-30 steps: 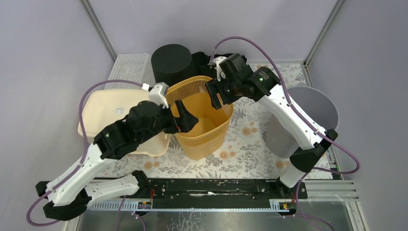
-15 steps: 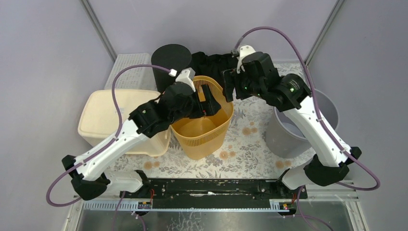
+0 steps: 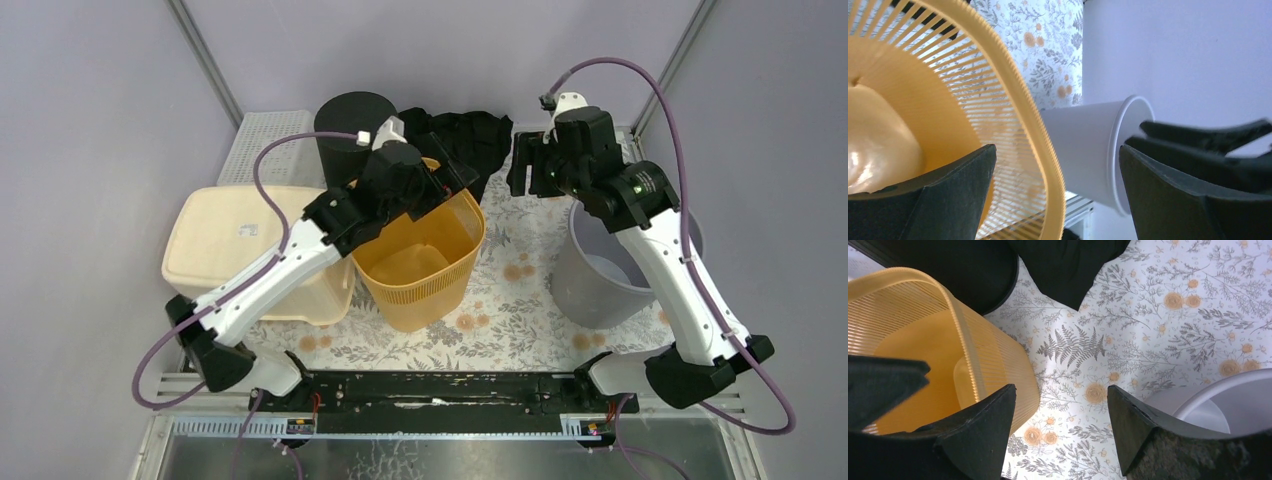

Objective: Turn the large container upside down
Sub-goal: Turn the container upside down at the center of the board.

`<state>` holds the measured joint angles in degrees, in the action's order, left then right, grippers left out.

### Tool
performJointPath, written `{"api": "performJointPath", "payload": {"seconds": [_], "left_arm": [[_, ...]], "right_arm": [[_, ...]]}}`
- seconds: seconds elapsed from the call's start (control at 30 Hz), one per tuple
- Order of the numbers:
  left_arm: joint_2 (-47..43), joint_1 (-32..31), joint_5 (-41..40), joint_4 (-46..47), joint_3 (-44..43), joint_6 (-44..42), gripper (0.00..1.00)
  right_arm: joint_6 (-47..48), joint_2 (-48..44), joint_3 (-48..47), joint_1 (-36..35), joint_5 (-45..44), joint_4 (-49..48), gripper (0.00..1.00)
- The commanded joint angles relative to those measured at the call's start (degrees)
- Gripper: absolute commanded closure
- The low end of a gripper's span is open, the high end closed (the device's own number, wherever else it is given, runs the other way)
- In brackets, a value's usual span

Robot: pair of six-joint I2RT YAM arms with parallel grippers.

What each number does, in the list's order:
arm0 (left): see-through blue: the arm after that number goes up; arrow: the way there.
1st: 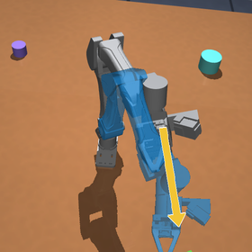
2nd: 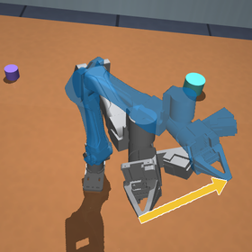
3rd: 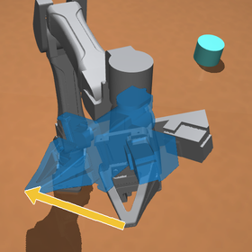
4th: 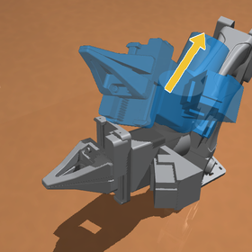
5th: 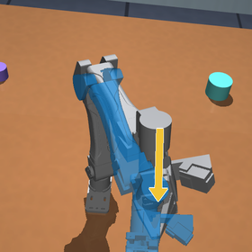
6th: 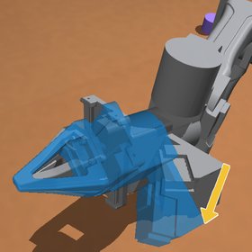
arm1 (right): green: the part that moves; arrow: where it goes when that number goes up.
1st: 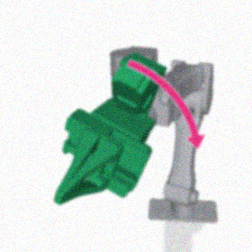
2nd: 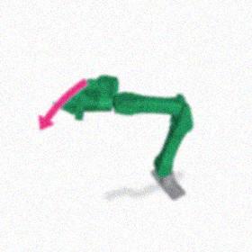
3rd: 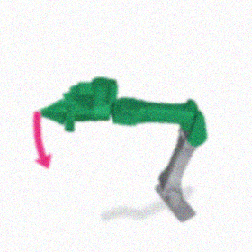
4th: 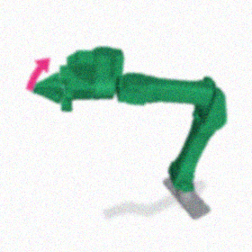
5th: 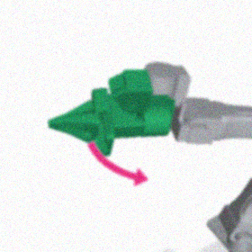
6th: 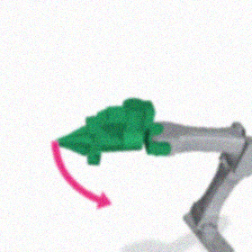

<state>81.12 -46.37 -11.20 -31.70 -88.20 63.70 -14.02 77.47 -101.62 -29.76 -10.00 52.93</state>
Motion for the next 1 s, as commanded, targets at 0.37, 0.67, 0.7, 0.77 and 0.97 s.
{"api": "performJointPath", "payload": {"seconds": [0.37,0.67,0.7,0.77,0.97], "left_arm": [[24.3,1.2,-5.3,-19.2,-25.6,13.2,0.00],[26.7,1.2,-5.7,-25.1,-25.0,10.6,0.00],[27.0,1.1,-5.5,-25.6,-25.0,10.1,0.00],[27.3,1.0,-5.6,-26.5,-24.8,9.6,0.04],[27.7,0.3,-5.4,-27.3,-22.8,9.7,0.36]], "right_arm": [[-0.5,-8.3,10.1,3.3,8.7,-6.6,0.26],[-1.1,-12.2,16.7,3.4,12.5,-11.0,0.26],[-1.3,-12.6,17.5,3.3,13.0,-11.5,0.26],[-1.7,-12.9,18.7,3.4,14.2,-12.4,0.26],[-2.2,-13.3,21.4,3.3,16.7,-14.5,0.26]]}}
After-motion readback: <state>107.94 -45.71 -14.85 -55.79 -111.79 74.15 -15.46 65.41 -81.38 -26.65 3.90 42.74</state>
